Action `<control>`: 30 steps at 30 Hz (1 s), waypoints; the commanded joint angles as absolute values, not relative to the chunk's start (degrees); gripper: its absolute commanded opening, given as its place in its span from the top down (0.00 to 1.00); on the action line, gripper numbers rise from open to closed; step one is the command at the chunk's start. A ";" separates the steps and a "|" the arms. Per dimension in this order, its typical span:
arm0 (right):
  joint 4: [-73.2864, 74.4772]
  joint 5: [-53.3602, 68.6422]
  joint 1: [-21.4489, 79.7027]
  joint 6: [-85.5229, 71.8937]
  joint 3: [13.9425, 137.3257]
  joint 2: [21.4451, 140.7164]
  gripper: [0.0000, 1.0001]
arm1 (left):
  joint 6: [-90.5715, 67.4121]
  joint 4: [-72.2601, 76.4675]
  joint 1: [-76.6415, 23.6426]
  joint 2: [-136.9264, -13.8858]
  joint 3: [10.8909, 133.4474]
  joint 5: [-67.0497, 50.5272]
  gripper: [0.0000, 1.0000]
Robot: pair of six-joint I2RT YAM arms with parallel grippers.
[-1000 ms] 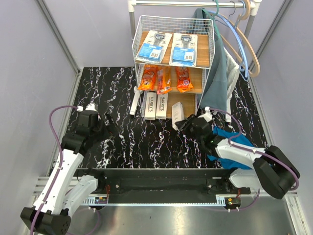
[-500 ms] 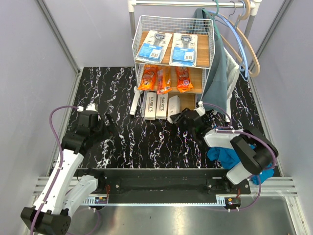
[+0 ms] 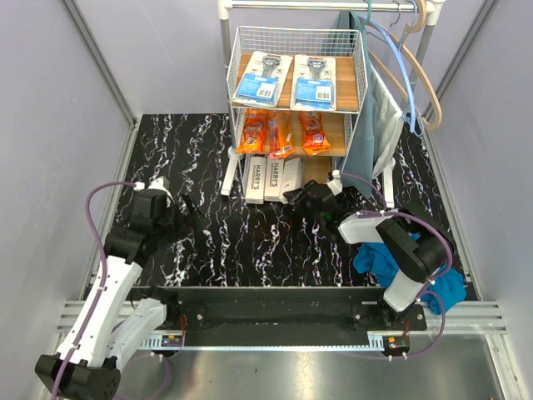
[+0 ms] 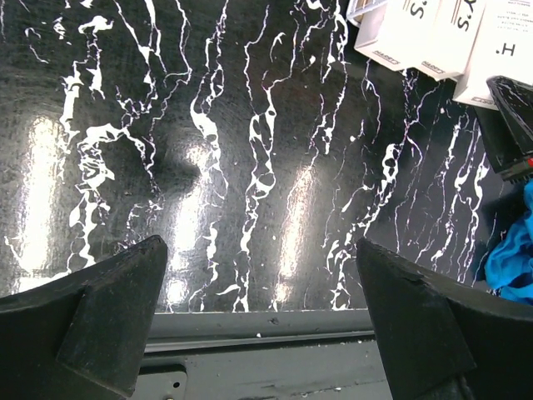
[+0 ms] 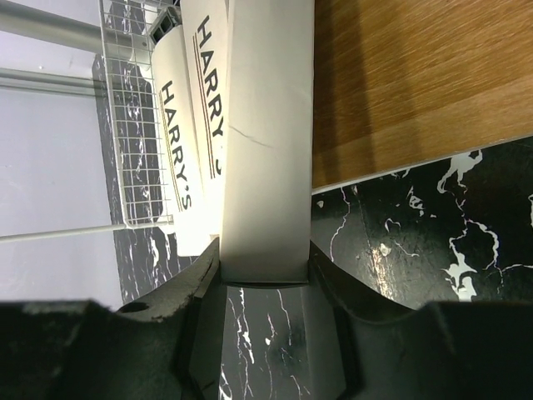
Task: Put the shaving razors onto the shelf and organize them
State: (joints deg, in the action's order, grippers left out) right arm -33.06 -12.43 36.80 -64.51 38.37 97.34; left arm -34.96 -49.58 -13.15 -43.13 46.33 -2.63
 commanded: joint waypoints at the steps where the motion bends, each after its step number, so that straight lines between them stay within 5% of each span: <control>1: -32.61 -10.72 35.95 -66.71 39.90 98.79 0.69 | -35.16 -46.67 -13.18 -42.36 46.32 -4.75 0.01; 11: -25.23 -13.44 35.95 -68.20 39.46 94.40 0.14 | -35.07 -46.49 -13.18 -41.48 45.35 -5.62 0.01; 15: -20.75 -15.47 35.95 -67.33 38.76 89.31 0.00 | -34.63 -46.41 -13.18 -41.31 45.18 -5.36 0.01; 30: -11.60 -16.62 36.04 -64.16 34.99 77.09 0.01 | -33.40 -46.49 -13.18 -41.84 46.14 -4.75 0.01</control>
